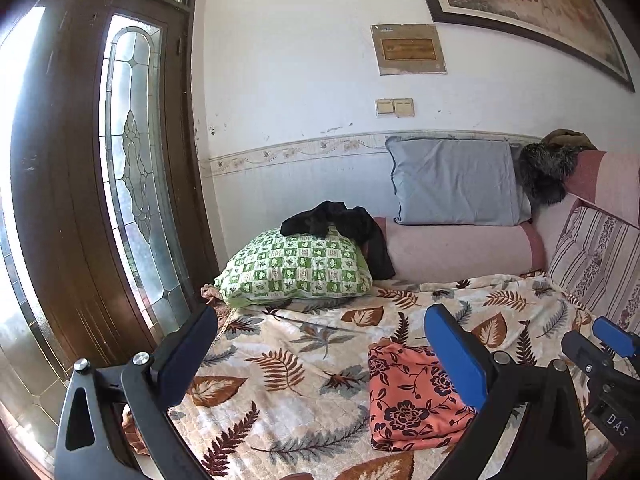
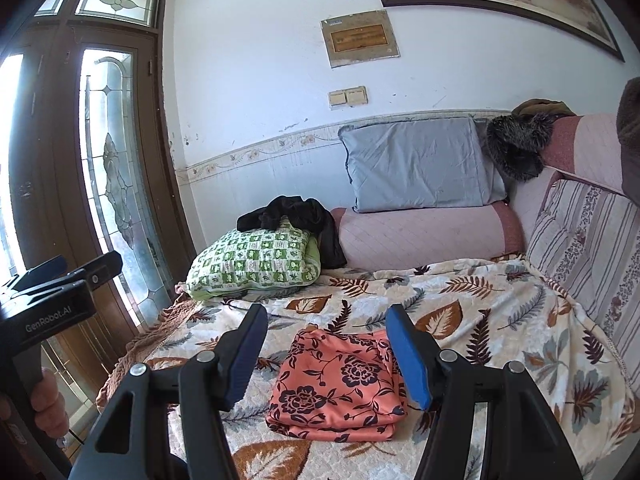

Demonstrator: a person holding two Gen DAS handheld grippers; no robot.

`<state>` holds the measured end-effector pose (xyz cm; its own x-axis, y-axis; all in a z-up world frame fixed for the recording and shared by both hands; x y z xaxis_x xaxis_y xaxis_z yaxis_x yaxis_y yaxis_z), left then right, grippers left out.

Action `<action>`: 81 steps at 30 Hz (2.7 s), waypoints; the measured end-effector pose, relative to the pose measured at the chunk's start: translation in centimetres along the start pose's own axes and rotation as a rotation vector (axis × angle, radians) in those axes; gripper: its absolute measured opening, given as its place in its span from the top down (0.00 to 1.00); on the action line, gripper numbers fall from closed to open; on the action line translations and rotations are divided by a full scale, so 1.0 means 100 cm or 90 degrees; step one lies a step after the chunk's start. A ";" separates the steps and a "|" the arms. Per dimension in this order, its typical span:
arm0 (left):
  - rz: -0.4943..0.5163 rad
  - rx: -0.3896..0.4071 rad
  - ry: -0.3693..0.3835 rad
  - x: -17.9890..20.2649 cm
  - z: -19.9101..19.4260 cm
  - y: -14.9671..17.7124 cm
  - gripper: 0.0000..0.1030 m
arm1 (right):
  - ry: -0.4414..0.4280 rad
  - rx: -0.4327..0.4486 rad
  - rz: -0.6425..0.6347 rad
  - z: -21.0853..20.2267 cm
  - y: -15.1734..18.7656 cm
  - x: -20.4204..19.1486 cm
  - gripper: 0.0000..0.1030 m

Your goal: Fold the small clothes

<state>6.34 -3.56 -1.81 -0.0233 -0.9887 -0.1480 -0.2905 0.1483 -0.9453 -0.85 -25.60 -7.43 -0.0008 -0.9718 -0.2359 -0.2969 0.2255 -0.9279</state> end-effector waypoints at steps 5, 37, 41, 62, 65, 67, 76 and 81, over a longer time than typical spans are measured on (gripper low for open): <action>-0.005 0.018 -0.005 -0.007 -0.010 -0.006 0.00 | -0.007 0.007 -0.008 -0.003 -0.005 -0.009 0.36; -0.047 0.046 -0.028 -0.050 -0.025 -0.018 0.00 | -0.031 0.010 -0.039 0.003 -0.014 -0.044 0.34; -0.049 0.043 -0.027 -0.050 -0.019 -0.018 0.00 | -0.033 0.005 -0.037 0.011 -0.013 -0.044 0.34; -0.017 0.004 -0.027 -0.028 0.013 -0.012 0.00 | -0.050 -0.042 -0.003 0.054 0.005 -0.022 0.34; -0.012 0.003 -0.022 -0.025 0.013 -0.012 0.00 | -0.048 -0.038 0.001 0.054 0.004 -0.019 0.34; -0.010 0.003 -0.019 -0.025 0.012 -0.011 0.00 | -0.049 -0.037 0.007 0.053 0.004 -0.017 0.34; -0.021 0.010 -0.011 -0.027 0.006 -0.011 0.00 | -0.043 -0.033 -0.003 0.046 0.001 -0.022 0.34; -0.030 0.021 -0.009 -0.028 0.007 -0.012 0.00 | -0.043 -0.036 -0.006 0.047 0.002 -0.023 0.34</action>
<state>7.46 -0.98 -0.43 0.0033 -0.9942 -0.1076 -0.2597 0.1030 -0.9602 3.62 -22.99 -8.46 0.0665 -0.9664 -0.2483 -0.3496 0.2105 -0.9130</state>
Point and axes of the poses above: each gripper's, at about its wrist camera, not at the fingertips, and z roughly the way its jaws point, x to its right, y to its underside, the point moved 8 cm from there along z, roughly the way its jaws point, and after that the axes turned 7 degrees about -y, right-handed, at the moved point
